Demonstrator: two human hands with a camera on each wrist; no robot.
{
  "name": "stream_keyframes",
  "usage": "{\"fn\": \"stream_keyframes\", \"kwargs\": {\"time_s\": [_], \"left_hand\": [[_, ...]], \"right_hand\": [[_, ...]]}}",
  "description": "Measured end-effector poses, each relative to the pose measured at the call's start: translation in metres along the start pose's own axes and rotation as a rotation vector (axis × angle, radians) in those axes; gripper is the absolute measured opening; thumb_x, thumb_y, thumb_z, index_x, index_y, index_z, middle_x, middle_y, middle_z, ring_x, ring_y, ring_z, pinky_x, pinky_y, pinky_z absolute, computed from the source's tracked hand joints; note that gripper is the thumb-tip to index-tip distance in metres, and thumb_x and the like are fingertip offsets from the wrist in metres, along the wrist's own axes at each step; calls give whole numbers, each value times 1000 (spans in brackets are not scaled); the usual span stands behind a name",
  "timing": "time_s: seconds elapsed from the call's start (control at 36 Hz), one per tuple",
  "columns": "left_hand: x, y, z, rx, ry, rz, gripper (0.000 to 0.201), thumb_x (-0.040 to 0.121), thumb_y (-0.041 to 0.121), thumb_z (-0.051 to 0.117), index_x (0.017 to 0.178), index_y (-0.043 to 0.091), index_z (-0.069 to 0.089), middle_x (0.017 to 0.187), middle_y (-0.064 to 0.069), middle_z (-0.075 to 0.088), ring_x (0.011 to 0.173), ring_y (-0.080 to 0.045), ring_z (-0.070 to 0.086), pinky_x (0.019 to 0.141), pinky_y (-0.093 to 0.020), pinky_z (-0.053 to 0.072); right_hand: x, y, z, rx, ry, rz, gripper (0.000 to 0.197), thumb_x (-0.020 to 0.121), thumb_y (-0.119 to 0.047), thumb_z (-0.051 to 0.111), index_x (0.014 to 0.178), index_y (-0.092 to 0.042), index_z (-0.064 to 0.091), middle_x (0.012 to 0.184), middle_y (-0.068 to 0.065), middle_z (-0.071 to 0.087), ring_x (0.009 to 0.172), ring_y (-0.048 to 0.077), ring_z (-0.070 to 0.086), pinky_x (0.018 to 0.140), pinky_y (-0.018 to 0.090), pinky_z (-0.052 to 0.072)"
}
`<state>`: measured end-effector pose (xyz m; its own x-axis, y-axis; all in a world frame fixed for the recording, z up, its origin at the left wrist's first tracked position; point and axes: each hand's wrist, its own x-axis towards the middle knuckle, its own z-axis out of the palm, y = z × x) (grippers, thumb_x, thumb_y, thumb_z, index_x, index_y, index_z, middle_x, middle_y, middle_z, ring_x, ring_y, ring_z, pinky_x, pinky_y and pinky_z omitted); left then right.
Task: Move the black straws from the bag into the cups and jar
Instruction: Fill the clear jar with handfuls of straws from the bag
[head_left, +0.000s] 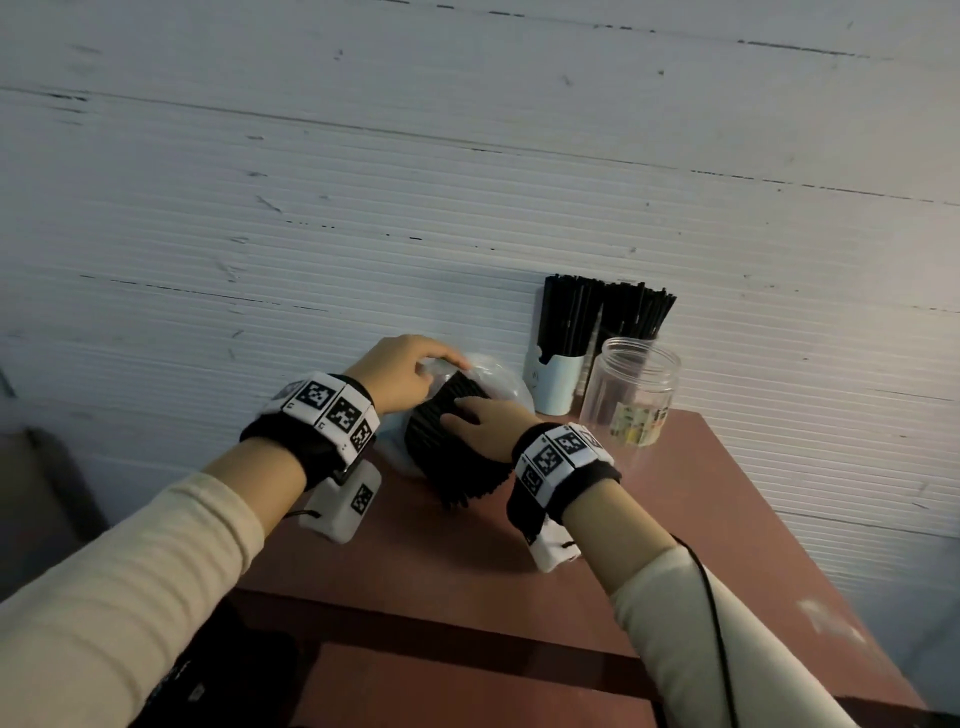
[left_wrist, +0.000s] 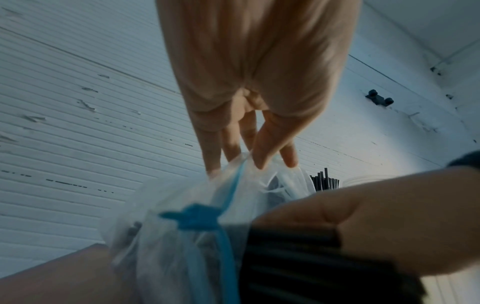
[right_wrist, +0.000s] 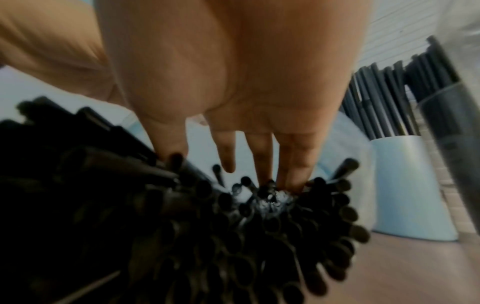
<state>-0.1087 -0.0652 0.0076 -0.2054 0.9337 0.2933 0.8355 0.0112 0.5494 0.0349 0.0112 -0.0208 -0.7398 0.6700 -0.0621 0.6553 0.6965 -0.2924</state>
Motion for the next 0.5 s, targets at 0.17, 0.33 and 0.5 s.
{"fn": "stream_keyframes", "kwargs": {"time_s": [0.17, 0.33, 0.5], "left_hand": [[-2, -3, 1, -13, -5, 19, 57, 88, -4, 50, 100, 48, 69, 135, 8, 59, 98, -24, 66, 93, -41, 53], [-2, -11, -2, 15, -43, 2, 55, 88, -6, 49, 108, 42, 68, 139, 5, 56, 124, -17, 54, 89, -23, 45], [-1, -16, -6, -20, -37, -12, 53, 87, -5, 51, 110, 41, 68, 136, 8, 58, 126, -14, 52, 102, -31, 45]], "right_hand": [[18, -11, 4, -115, 24, -41, 49, 95, -34, 51, 142, -25, 40, 138, 8, 51, 124, 28, 50, 99, 37, 40], [23, -14, 7, -152, -6, -95, 48, 94, -19, 52, 141, -28, 44, 144, 6, 45, 131, 27, 43, 108, 37, 35], [27, -12, 8, -47, 73, -69, 44, 87, -14, 60, 130, -22, 57, 130, 7, 55, 120, 26, 51, 96, 31, 41]]}}
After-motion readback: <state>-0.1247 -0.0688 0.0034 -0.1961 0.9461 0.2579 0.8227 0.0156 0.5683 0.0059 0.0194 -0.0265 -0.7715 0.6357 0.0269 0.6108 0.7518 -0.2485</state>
